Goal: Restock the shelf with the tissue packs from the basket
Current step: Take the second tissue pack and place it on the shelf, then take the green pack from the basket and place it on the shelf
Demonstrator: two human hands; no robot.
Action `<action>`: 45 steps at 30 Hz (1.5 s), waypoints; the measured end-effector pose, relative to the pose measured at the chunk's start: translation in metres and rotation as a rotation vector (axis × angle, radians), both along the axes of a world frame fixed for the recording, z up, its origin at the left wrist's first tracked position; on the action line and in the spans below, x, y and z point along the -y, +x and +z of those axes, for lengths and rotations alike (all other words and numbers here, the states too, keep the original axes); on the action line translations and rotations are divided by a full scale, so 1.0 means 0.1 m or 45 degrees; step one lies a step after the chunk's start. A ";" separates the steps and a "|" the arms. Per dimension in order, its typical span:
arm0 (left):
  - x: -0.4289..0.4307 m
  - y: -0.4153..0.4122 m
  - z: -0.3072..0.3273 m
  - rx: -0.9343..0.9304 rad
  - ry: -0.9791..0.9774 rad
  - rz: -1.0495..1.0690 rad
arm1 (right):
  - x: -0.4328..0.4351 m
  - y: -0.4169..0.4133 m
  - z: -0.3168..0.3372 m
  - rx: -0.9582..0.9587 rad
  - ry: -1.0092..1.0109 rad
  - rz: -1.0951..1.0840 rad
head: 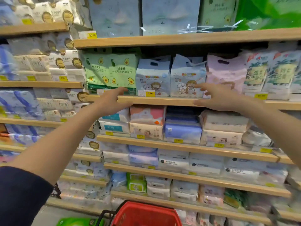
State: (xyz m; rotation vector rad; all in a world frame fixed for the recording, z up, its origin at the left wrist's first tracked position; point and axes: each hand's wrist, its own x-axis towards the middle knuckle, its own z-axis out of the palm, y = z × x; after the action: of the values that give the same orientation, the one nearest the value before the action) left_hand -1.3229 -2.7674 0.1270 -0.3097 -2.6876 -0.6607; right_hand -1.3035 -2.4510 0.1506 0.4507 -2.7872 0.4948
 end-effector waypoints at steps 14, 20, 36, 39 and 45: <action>0.81 0.74 -1.96 0.494 0.034 -0.117 | 0.65 0.67 -1.94 0.449 -0.212 -0.095; 1.16 1.05 -2.63 0.706 0.008 -0.139 | 1.01 1.00 -2.58 0.672 -0.250 -0.138; 0.76 0.72 -3.67 0.928 -0.076 -0.399 | 1.07 1.23 -3.58 0.858 -0.466 -0.299; 0.52 0.51 -3.90 0.965 -0.140 -0.419 | 0.90 1.08 -3.83 0.902 -0.488 -0.338; 0.19 0.07 -4.37 1.093 -0.106 -0.432 | 0.61 0.62 -4.27 1.088 -0.408 -0.318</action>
State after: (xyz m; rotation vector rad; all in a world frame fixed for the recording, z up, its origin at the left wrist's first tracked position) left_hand -1.3162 -2.7866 -0.3096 -0.6306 -3.5248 -0.9443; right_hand -1.2419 -2.5120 -0.2760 -0.2550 -3.3566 1.2908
